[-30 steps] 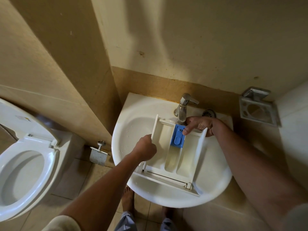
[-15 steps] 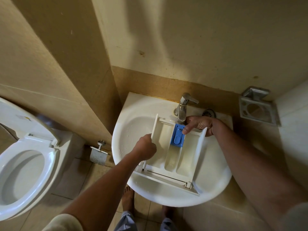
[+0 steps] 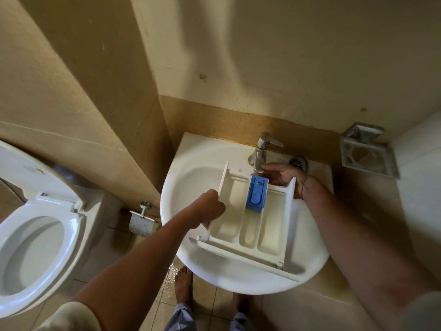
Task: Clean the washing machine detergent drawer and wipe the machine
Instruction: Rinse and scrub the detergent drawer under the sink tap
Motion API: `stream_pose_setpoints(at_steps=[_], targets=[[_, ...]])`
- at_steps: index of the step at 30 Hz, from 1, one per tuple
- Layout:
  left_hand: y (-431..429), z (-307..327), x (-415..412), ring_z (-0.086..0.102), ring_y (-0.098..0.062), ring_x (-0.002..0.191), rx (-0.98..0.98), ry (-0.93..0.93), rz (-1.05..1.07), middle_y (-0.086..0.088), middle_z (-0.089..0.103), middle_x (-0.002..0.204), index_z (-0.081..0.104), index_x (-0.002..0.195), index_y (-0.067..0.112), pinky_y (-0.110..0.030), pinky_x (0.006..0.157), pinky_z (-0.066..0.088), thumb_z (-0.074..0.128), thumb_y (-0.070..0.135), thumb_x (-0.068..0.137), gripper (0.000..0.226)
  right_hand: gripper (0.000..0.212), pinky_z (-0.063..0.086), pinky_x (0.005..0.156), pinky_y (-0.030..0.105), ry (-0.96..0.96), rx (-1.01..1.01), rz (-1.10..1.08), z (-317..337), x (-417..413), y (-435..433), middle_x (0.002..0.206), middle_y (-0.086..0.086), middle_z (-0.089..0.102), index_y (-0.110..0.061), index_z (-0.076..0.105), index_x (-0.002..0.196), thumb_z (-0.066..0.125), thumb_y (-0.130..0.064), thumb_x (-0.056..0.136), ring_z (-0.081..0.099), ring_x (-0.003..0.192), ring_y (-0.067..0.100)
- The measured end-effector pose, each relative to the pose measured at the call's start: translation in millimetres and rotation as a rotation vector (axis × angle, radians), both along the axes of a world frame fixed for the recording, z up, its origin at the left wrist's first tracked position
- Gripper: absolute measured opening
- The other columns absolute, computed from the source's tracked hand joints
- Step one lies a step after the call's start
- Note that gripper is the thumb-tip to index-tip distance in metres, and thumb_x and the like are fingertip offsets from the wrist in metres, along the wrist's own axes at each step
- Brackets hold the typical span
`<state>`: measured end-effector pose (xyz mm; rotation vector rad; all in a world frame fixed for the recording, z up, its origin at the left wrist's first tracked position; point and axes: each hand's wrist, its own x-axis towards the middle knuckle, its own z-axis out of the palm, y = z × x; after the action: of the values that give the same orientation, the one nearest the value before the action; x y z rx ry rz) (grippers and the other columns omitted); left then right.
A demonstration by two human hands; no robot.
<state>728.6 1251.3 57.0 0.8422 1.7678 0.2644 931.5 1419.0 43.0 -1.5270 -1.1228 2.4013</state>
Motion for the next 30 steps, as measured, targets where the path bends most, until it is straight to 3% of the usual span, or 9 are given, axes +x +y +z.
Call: stream_pose_setpoints(at_steps=[6,8,10,12,15,21,26,28,30], targets=[[-7,0,4,0.067,-0.035,0.096,-0.140,-0.150,0.124,-0.018,0.061,0.095,0.050,0.133,-0.003,-0.040,0.075,0.059,0.053,0.003,0.095,0.039,0.074,0.055,0.084,0.039,0.011,-0.092,-0.226,-11,17,-30,0.101,0.022,0.073,0.004,0.075,0.104,0.059,-0.066,0.084,0.071,0.082,0.031],[-10,1,6,0.054,-0.032,0.129,-0.172,-0.152,0.110,-0.022,0.060,0.127,0.049,0.140,-0.003,-0.035,0.101,0.040,0.054,0.005,0.099,0.043,0.079,0.055,0.084,0.040,-0.021,-0.085,-0.204,-18,19,-42,0.105,0.022,0.071,0.003,0.070,0.114,0.065,-0.068,0.080,0.070,0.086,0.032],[-17,-4,7,0.045,-0.029,0.138,-0.130,0.008,-0.180,-0.017,0.048,0.149,0.048,0.142,-0.002,-0.027,0.111,0.025,0.055,0.007,0.100,0.044,0.071,0.058,0.077,0.037,-0.066,-0.072,-0.193,-21,17,-52,0.103,0.018,0.072,0.000,0.070,0.116,0.067,-0.063,0.082,0.070,0.081,0.029],[-13,-10,11,0.053,-0.033,0.125,-0.159,-0.097,0.056,-0.019,0.055,0.139,0.054,0.137,-0.002,-0.030,0.105,0.035,0.052,0.008,0.100,0.038,0.056,0.057,0.065,0.031,-0.132,-0.039,-0.228,-22,16,-59,0.098,0.014,0.071,-0.005,0.071,0.111,0.068,-0.054,0.085,0.069,0.071,0.026],[-5,-9,15,0.058,-0.024,0.079,-0.071,-0.094,0.148,-0.011,0.058,0.092,0.062,0.102,0.002,-0.032,0.076,0.049,0.058,0.014,0.093,0.015,0.041,0.055,0.064,0.029,-0.229,0.023,-0.285,-19,13,-61,0.092,0.012,0.070,-0.009,0.071,0.106,0.071,-0.044,0.083,0.066,0.065,0.026],[5,-3,8,0.059,-0.024,0.093,-0.084,-0.246,0.287,-0.007,0.059,0.108,0.054,0.122,0.009,-0.035,0.091,0.048,0.056,0.028,0.097,0.031,0.018,0.053,0.067,0.032,-0.246,0.027,-0.176,1,17,-62,0.076,0.012,0.070,-0.012,0.070,0.100,0.067,-0.020,0.084,0.065,0.064,0.026],[0,20,4,0.059,-0.022,0.073,-0.100,-0.528,0.378,-0.010,0.062,0.084,0.064,0.098,0.011,-0.032,0.076,0.050,0.057,0.028,0.100,0.018,0.048,0.050,0.070,0.020,-0.263,0.028,-0.110,0,27,-65,0.119,0.027,0.063,0.003,0.061,0.124,0.065,-0.025,0.085,0.063,0.092,0.026],[-4,21,1,0.064,-0.019,0.058,-0.046,-0.629,0.366,-0.008,0.066,0.069,0.064,0.084,0.010,-0.027,0.059,0.052,0.070,0.017,0.086,0.010,0.035,0.041,0.066,0.020,-0.211,0.103,-0.240,4,36,-71,0.100,0.039,0.053,0.014,0.061,0.103,0.050,-0.019,0.100,0.057,0.085,0.036],[-4,21,-2,0.064,-0.013,0.045,0.012,-0.635,0.353,-0.001,0.067,0.055,0.062,0.080,0.008,-0.020,0.047,0.052,0.064,0.016,0.067,0.015,0.037,0.032,0.064,0.026,-0.121,0.070,-0.284,7,40,-82,0.073,0.020,0.044,-0.004,0.055,0.075,0.050,-0.029,0.101,0.045,0.068,0.025]])
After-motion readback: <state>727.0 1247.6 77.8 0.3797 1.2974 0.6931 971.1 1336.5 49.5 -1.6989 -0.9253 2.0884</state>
